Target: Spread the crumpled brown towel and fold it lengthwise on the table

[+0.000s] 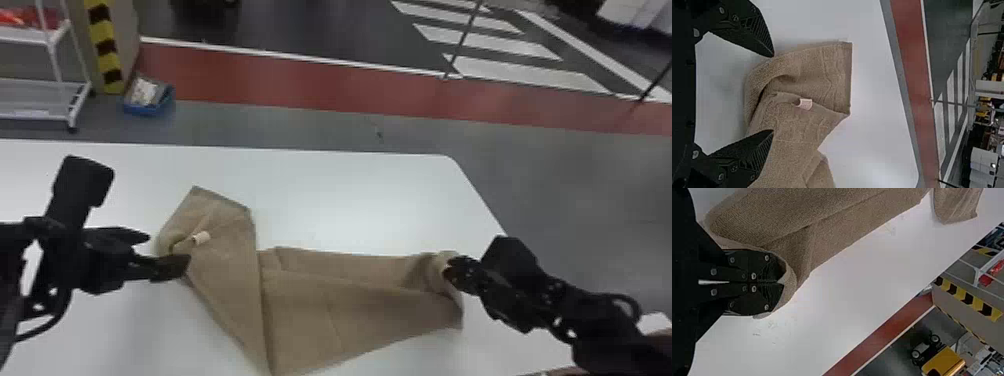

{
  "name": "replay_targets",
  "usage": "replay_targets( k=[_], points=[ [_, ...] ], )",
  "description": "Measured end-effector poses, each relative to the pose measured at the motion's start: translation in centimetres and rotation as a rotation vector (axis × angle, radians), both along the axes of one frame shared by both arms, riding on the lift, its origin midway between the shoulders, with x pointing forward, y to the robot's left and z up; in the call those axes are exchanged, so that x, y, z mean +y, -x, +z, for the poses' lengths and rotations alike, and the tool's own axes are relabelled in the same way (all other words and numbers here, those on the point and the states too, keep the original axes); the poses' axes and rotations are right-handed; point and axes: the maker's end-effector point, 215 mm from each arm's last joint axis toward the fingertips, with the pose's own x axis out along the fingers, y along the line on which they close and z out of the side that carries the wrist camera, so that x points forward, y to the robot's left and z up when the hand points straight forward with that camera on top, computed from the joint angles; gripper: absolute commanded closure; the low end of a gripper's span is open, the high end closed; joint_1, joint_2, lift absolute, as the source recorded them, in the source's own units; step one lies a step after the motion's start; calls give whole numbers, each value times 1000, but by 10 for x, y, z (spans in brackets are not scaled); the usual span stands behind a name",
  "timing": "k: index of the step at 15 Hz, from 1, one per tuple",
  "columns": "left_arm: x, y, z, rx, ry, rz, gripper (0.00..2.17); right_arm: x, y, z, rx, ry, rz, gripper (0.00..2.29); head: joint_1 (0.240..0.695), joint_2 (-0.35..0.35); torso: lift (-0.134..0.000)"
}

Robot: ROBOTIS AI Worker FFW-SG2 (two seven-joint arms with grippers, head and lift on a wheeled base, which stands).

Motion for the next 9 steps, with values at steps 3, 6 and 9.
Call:
replay_targets(
  k=[3, 6, 9],
  points=[
    [-11, -4, 6, -8, 20, -14, 360, -4, 4, 0, 3, 6, -8, 1470, 695, -308, -123],
    [-24, -3, 4, 9, 28, -33, 481, -9, 6, 2, 2, 10, -19, 1470, 695, -333, -123],
    [-29, -2, -4, 31, 28, -36, 603, -12, 9, 5, -1, 14, -23, 1470, 695, -342, -123]
  ],
)
